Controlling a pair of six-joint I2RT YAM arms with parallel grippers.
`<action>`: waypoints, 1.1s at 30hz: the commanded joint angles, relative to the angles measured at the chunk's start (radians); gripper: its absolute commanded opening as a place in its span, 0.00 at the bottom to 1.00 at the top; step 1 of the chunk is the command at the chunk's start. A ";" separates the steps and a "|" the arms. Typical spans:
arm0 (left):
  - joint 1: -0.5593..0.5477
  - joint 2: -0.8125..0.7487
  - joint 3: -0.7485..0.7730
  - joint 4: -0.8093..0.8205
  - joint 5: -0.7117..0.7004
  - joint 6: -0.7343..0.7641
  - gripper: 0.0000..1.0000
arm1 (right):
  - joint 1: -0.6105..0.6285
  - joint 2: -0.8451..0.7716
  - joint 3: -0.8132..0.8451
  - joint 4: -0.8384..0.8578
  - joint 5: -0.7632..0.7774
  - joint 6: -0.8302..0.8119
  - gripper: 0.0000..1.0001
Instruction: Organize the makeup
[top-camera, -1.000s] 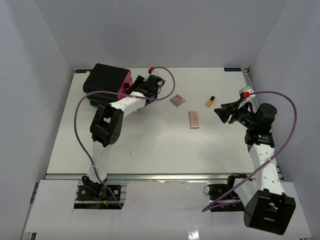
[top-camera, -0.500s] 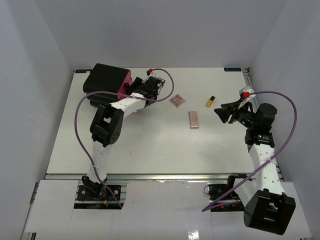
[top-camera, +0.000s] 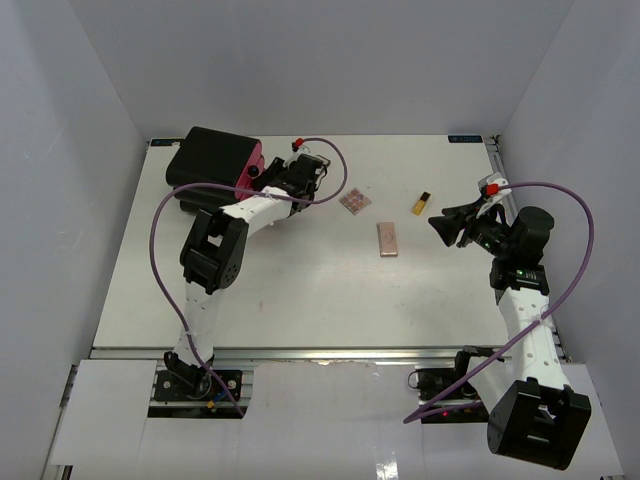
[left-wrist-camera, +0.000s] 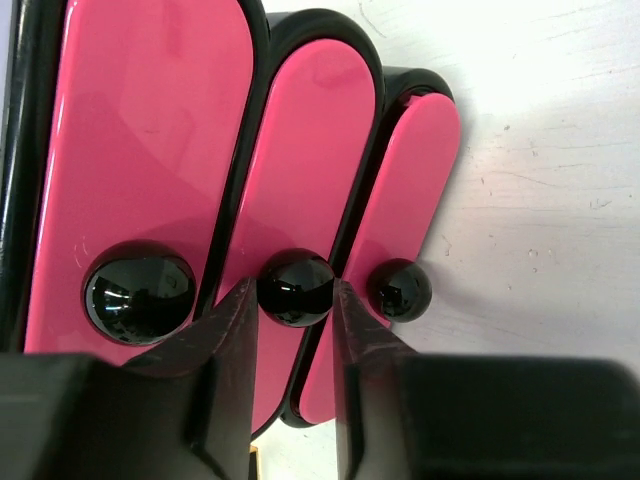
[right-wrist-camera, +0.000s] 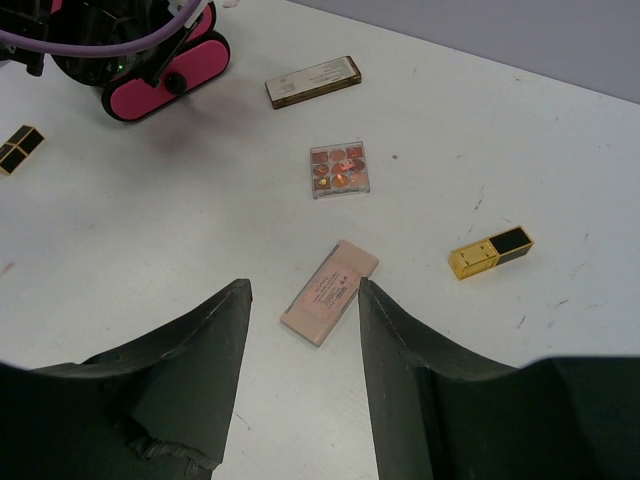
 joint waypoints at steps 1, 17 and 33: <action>-0.009 -0.055 -0.020 -0.011 0.021 -0.047 0.24 | -0.006 -0.002 -0.001 0.041 -0.011 0.002 0.54; -0.189 -0.131 -0.029 -0.085 0.044 -0.186 0.20 | -0.006 -0.009 0.001 0.041 -0.012 0.004 0.54; -0.219 -0.202 -0.003 -0.181 0.203 -0.302 0.72 | -0.009 -0.003 0.004 0.020 -0.018 -0.041 0.82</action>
